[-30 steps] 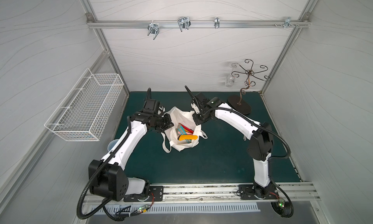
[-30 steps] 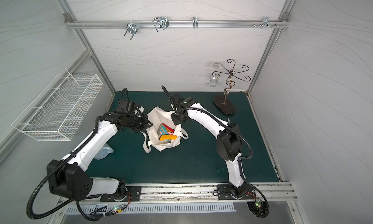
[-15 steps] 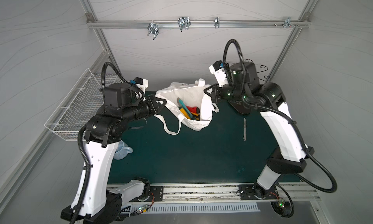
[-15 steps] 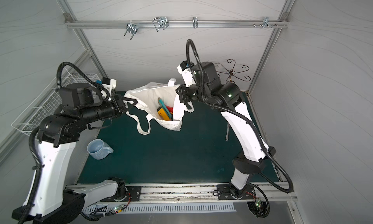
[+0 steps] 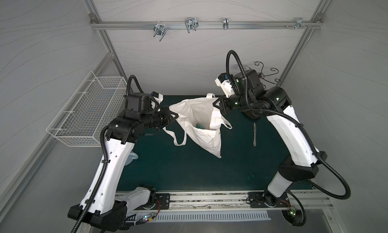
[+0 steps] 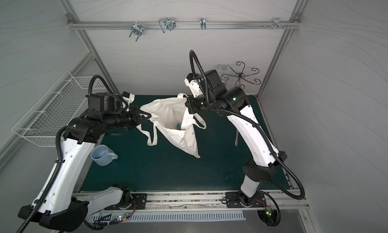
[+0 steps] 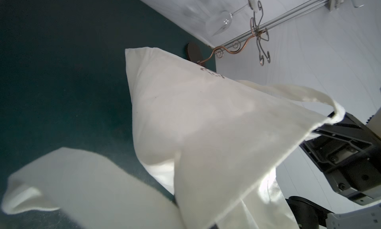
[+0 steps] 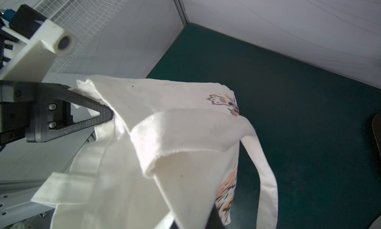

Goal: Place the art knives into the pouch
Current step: Adjust the pouch at the center of the board.

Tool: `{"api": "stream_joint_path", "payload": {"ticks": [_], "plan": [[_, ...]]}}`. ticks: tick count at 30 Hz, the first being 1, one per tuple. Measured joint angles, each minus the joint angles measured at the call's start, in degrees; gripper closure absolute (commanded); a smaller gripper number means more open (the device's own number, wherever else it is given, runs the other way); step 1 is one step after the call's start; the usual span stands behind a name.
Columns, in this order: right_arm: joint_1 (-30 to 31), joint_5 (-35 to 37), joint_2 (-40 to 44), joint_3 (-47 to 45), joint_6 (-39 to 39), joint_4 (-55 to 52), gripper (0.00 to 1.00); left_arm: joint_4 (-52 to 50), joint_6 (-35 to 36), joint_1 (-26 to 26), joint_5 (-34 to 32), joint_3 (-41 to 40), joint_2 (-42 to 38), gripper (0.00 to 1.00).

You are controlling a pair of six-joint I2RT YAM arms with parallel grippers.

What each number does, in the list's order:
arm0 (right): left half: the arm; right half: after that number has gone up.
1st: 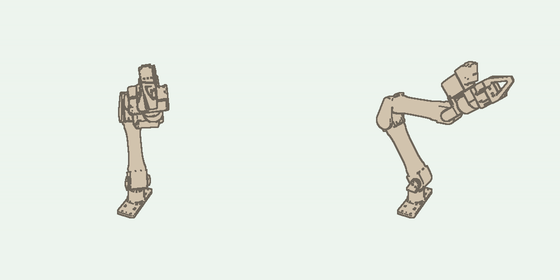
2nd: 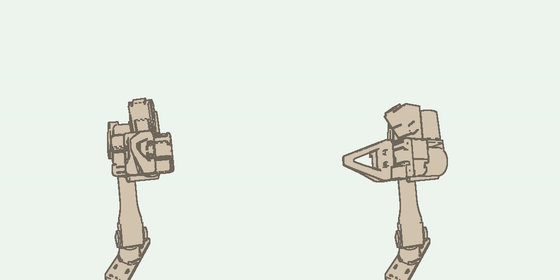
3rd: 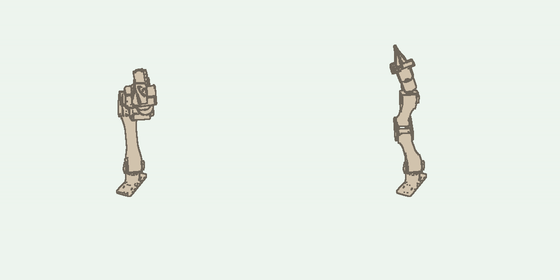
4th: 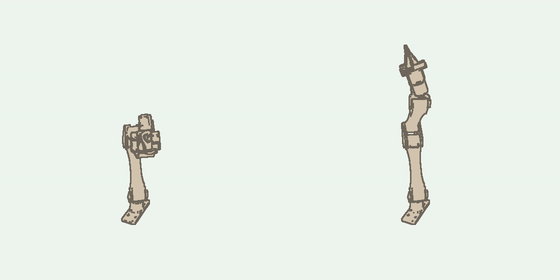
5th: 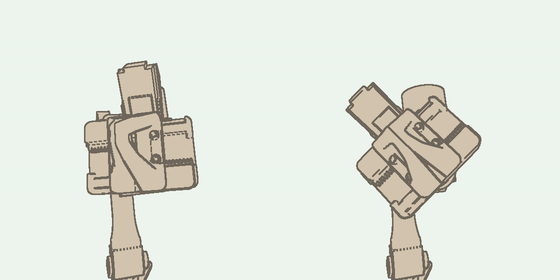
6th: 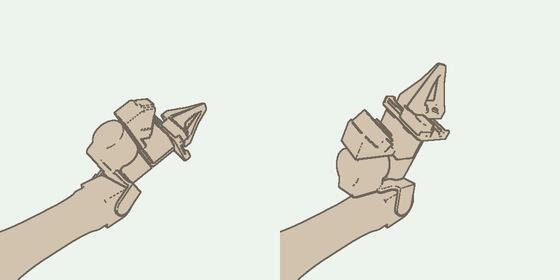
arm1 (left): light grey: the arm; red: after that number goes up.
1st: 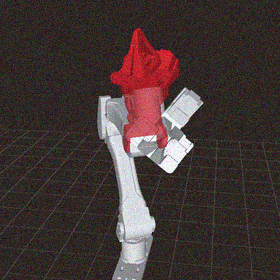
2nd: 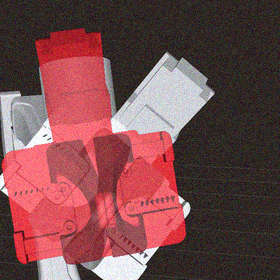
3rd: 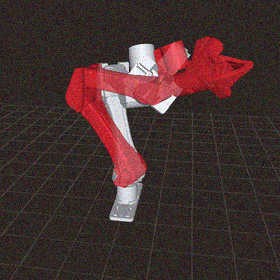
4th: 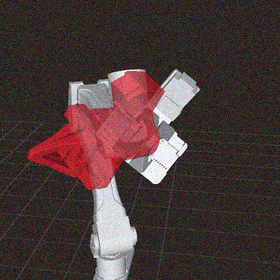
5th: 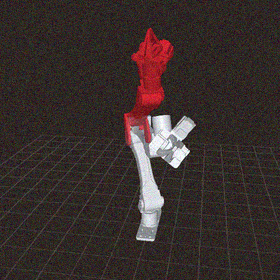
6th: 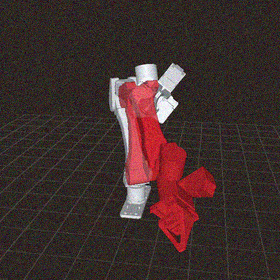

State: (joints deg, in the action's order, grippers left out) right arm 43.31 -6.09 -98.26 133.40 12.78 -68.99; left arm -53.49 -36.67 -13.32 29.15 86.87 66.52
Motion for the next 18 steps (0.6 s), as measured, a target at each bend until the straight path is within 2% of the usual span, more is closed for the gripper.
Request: {"api": "stream_joint_path", "payload": {"ticks": [3, 9, 10, 12, 14, 16, 18], "plan": [[-2.9, -2.3, -3.9, -1.0, 0.8, 1.0, 1.0, 2.5, -0.3, -1.1, 0.0, -4.3, 0.8, 1.0], [-5.7, -5.0, -17.4, 0.6, 0.7, 5.8, 0.99, 7.4, -1.2, -3.7, -0.1, -11.9, 1.9, 1.0], [-5.8, -5.3, -18.9, 0.6, 0.7, 6.5, 0.85, 8.4, -1.3, -3.9, -0.2, -12.7, 2.3, 1.0], [-6.0, -5.6, -20.2, 0.2, 0.3, 7.7, 0.68, 10.2, -1.5, -4.3, -0.5, -13.9, 3.5, 1.0], [-6.5, -6.5, -19.9, -0.8, 0.1, 9.2, 0.45, 12.2, -1.7, -4.5, -1.1, -14.7, 5.3, 1.0], [-7.0, -7.4, -18.7, -2.3, -0.3, 11.5, 0.29, 13.9, -1.8, -4.7, -1.4, -15.0, 7.2, 1.0], [-8.0, -8.3, -16.7, -4.6, -0.7, 13.6, 0.21, 15.4, -2.0, -4.8, -1.9, -15.1, 9.0, 1.0]]}}
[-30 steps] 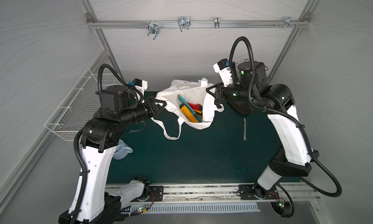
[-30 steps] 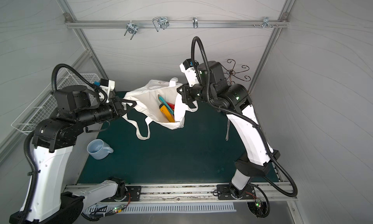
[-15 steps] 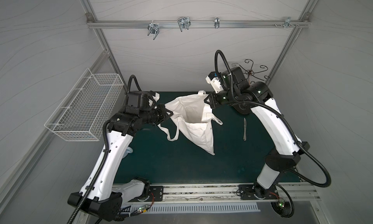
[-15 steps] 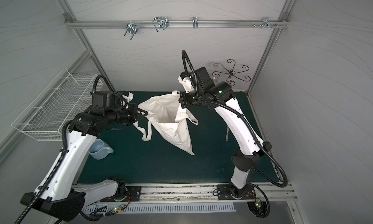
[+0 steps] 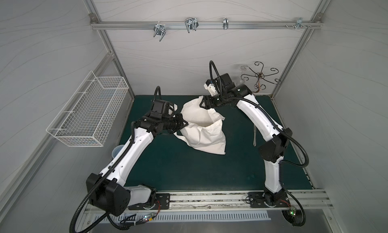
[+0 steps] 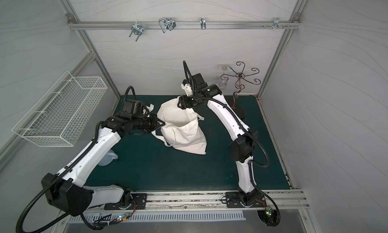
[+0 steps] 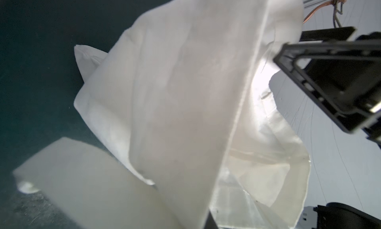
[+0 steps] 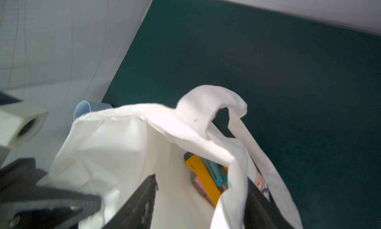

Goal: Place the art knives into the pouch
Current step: Adjust the pouch at the center of the board.

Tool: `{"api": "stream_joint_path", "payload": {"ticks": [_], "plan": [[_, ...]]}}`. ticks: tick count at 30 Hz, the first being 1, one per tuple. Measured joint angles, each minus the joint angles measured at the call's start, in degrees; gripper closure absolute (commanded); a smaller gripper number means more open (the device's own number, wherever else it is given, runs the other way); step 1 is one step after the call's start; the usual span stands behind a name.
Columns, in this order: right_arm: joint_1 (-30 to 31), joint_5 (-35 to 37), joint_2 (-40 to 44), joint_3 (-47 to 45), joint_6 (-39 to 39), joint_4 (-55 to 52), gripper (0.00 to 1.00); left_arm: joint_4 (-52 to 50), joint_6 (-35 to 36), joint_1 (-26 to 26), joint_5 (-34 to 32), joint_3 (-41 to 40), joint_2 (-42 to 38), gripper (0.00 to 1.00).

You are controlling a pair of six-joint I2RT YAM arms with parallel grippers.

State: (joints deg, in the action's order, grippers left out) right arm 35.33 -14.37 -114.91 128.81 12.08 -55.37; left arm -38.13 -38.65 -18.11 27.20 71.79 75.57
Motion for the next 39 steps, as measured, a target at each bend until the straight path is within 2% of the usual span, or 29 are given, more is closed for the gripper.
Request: {"api": "stream_joint_path", "payload": {"ticks": [1, 4, 5, 14, 17, 24, 27, 29, 32, 33, 39], "plan": [[-0.7, -0.3, 1.2, -1.2, 0.0, 0.9, 0.15, 0.8, -0.1, 0.0, -0.3, 0.0, 0.9, 1.0], [-2.6, -0.9, 5.7, -4.9, -0.1, 3.2, 0.08, 2.4, -0.2, -0.1, -0.8, 0.0, 2.9, 1.0], [-3.2, -0.8, 7.8, -6.6, 0.2, 4.1, 0.01, 2.7, -0.2, -0.1, -0.9, 0.0, 3.4, 1.0], [-3.7, -0.4, 28.1, -29.0, -0.5, 11.5, 0.01, 3.3, 0.3, -0.1, -1.5, 0.0, 4.6, 1.0], [-3.6, -0.9, 33.3, -36.2, -0.2, 13.3, 0.08, 3.3, 0.6, -0.1, -1.6, 0.0, 4.6, 1.0], [-2.3, -2.8, 37.0, -47.1, 0.1, 17.5, 0.13, 3.1, 1.0, -0.1, -1.6, 0.2, 4.6, 1.0], [-1.1, -4.7, 35.3, -48.9, 0.0, 20.3, 0.2, 3.1, 1.0, -0.1, -1.6, 0.2, 4.6, 1.0], [0.2, -6.0, 33.6, -49.4, 0.1, 22.8, 0.4, 3.1, 1.0, -0.1, -1.6, 0.2, 4.6, 1.0], [2.2, -6.6, 31.4, -50.5, -1.5, 27.5, 0.89, 2.7, 1.0, -0.1, -1.8, 0.2, 4.6, 1.0], [2.6, -6.7, 31.2, -51.3, -2.1, 29.2, 1.0, 2.5, 1.0, -0.1, -1.9, 0.2, 4.6, 1.0], [2.6, -7.3, 32.0, -52.0, -3.8, 31.0, 1.0, 0.4, 1.4, -0.1, -3.2, 0.5, 3.3, 1.0]]}}
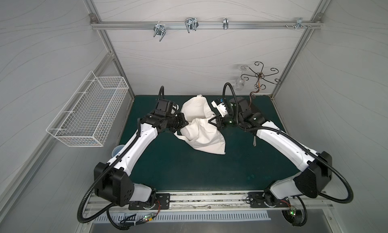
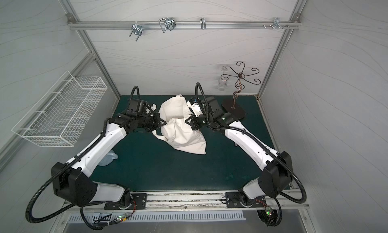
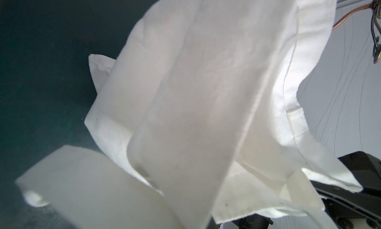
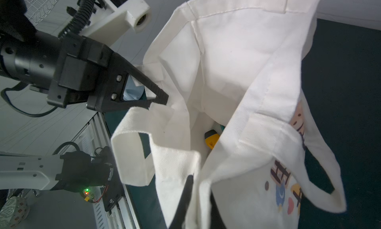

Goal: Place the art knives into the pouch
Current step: Adjust the pouch at the center of the board, then close the pouch at the center of the board.

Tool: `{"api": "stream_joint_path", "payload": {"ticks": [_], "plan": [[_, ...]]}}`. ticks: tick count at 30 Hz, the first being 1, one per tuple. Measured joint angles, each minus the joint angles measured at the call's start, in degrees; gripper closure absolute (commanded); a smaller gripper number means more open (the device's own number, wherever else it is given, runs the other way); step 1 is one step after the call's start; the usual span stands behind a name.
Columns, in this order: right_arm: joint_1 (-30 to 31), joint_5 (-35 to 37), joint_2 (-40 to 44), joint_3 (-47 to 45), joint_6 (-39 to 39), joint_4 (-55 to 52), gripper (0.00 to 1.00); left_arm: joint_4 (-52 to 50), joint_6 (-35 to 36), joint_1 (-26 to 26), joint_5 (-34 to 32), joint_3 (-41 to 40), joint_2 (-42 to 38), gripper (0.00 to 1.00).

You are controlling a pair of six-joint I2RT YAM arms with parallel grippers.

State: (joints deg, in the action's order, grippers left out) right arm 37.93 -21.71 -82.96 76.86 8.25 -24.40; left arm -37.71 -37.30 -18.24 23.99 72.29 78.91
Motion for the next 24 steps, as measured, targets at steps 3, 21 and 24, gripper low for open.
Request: {"api": "stream_joint_path", "payload": {"ticks": [3, 21, 24], "plan": [[0.0, 0.7, 2.0, 1.3, -0.9, -2.7, 1.0, -2.5, 0.4, 0.0, -1.2, 0.4, -2.5, 1.0], [-8.2, -9.3, -1.5, 6.1, -1.7, -5.0, 1.0, 9.8, -2.6, -9.3, -0.3, -15.1, -21.5, 1.0], [-8.4, -10.6, -3.3, 7.6, -1.8, -5.0, 1.0, 9.7, -2.0, -9.7, -1.6, -15.0, -21.6, 0.98]]}}
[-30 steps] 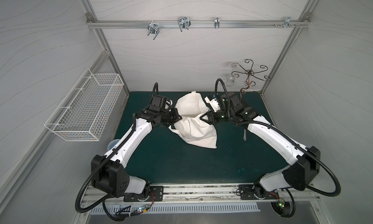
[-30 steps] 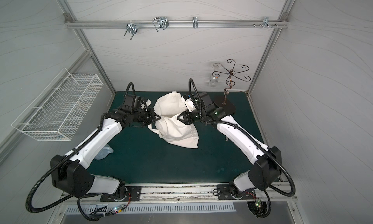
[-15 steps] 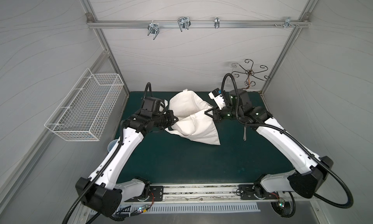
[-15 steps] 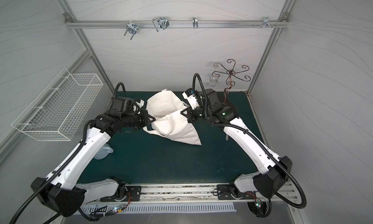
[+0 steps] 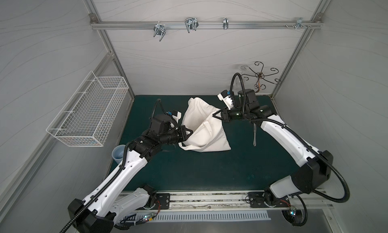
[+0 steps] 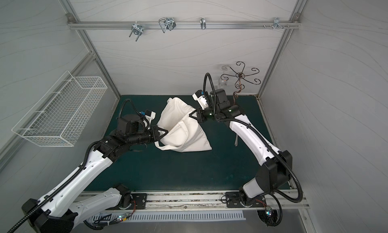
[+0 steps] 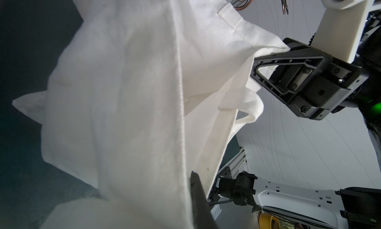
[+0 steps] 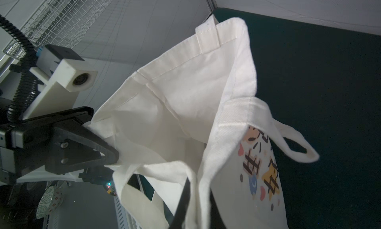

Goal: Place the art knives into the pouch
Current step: Close the pouch at the center of the board.

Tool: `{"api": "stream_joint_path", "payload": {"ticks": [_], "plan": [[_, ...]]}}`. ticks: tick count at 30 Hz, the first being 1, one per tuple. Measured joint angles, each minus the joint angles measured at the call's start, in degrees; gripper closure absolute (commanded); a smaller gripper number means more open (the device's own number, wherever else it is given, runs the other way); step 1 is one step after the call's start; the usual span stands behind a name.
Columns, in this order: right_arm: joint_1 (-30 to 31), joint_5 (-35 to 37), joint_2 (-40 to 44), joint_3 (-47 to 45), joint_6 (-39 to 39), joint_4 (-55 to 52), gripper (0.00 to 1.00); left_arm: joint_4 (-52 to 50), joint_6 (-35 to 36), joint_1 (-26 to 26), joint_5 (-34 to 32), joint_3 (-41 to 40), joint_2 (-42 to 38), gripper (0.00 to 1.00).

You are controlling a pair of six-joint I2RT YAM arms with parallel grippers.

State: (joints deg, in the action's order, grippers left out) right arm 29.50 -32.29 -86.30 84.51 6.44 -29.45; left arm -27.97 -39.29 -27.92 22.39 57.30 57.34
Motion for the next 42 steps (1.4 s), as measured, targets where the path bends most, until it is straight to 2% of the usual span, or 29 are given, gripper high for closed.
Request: {"api": "stream_joint_path", "payload": {"ticks": [3, 5, 9, 19, 23, 31, 34, 38, 42], "plan": [[-0.1, -0.7, 0.2, 1.2, -0.7, -0.2, 1.0, -1.9, 2.1, 0.0, -2.0, 2.3, -0.1, 0.77], [-1.1, 0.7, 0.9, 1.4, -1.2, 0.1, 1.0, -6.5, 4.1, 0.0, -3.8, 5.5, -0.2, 0.64], [-4.0, 2.5, 3.1, 0.2, -1.9, 1.0, 1.0, -14.3, 8.1, 0.9, -7.2, 13.0, 0.3, 0.49], [-2.9, 2.8, 10.9, -8.1, -2.9, 3.6, 1.0, -21.7, 10.8, 7.9, -8.9, 25.2, 9.7, 0.46], [-2.4, 2.9, 11.0, -8.2, -3.3, 3.7, 1.0, -22.6, 13.5, 9.0, -9.1, 26.4, 13.6, 0.48], [-4.2, 1.1, 11.0, -8.2, -3.3, 4.1, 1.0, -18.0, 19.5, 15.4, -7.3, 21.0, 12.2, 0.54], [-6.3, -1.2, 10.5, -8.2, -3.0, 4.7, 1.0, -14.7, 21.2, 17.0, -7.2, 18.7, 11.3, 0.44], [-8.5, -4.3, 9.4, -8.2, -2.2, 5.6, 1.0, -8.8, 25.3, 18.3, -5.3, 16.3, 11.4, 0.37], [-9.7, -7.3, 8.3, -8.2, -1.6, 6.3, 1.0, -0.3, 27.8, 21.8, 1.6, 11.1, 11.3, 0.34]]}}
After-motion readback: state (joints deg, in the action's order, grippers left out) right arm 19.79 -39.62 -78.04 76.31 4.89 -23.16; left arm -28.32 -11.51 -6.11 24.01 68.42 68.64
